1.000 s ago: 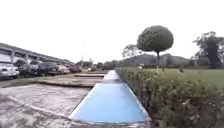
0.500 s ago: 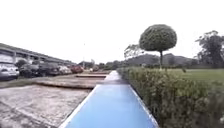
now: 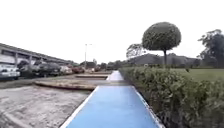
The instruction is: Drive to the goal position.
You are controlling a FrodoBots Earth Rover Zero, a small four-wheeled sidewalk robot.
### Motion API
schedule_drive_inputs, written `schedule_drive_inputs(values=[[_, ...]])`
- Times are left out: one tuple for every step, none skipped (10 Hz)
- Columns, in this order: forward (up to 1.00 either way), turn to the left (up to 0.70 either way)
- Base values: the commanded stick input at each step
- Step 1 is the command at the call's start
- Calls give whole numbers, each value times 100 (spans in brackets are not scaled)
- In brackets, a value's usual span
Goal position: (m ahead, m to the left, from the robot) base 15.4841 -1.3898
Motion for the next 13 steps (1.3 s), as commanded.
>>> schedule_drive_inputs(values=[[50,-23],[50,-2],[50,0],[50,0],[50,0],[50,0],[50,0],[50,0],[50,0],[50,0],[50,0],[50,0],[50,0]])
